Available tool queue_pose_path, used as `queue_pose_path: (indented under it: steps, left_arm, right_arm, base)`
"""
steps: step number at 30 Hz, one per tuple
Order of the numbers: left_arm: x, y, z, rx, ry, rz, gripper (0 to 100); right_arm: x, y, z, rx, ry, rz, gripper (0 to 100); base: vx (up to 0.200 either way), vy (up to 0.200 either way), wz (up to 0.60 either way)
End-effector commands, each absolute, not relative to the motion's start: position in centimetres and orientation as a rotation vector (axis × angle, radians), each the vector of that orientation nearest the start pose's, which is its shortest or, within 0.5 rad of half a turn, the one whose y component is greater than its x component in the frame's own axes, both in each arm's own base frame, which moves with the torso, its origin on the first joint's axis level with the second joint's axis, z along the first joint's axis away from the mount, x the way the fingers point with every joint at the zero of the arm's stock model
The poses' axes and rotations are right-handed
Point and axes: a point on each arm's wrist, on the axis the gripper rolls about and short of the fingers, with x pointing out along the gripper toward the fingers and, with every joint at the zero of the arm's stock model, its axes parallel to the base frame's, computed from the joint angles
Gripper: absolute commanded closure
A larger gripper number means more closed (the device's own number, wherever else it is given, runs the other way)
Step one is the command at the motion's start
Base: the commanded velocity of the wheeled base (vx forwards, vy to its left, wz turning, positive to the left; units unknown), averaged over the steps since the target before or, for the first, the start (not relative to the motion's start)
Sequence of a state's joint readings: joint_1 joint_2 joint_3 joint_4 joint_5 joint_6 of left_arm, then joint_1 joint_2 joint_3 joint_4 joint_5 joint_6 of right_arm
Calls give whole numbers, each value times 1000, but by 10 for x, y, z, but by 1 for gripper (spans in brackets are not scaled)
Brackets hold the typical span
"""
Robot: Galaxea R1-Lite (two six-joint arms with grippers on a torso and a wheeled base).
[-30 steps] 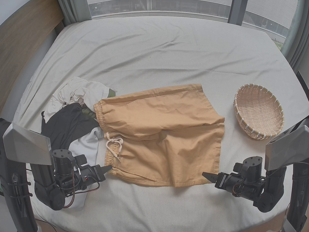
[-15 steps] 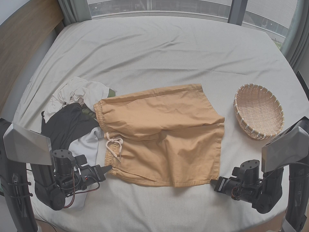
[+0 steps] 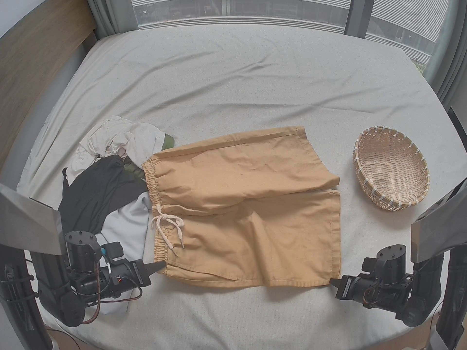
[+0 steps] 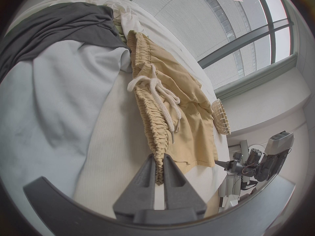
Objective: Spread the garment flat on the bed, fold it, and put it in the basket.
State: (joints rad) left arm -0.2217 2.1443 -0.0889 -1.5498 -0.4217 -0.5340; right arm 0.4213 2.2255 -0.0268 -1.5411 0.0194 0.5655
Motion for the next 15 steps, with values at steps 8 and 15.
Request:
queue_pose_path:
  steps: [8, 15]
  left_arm:
    - [207, -54, 18, -544, 709, -463, 100]
    - [208, -55, 4, -498, 755, -464, 100]
  right_arm:
    - [194, 92, -7, 350, 756, 254, 100]
    - [198, 85, -15, 341, 773, 222, 100]
  base:
    - [0, 0, 0]
    - [0, 0, 0]
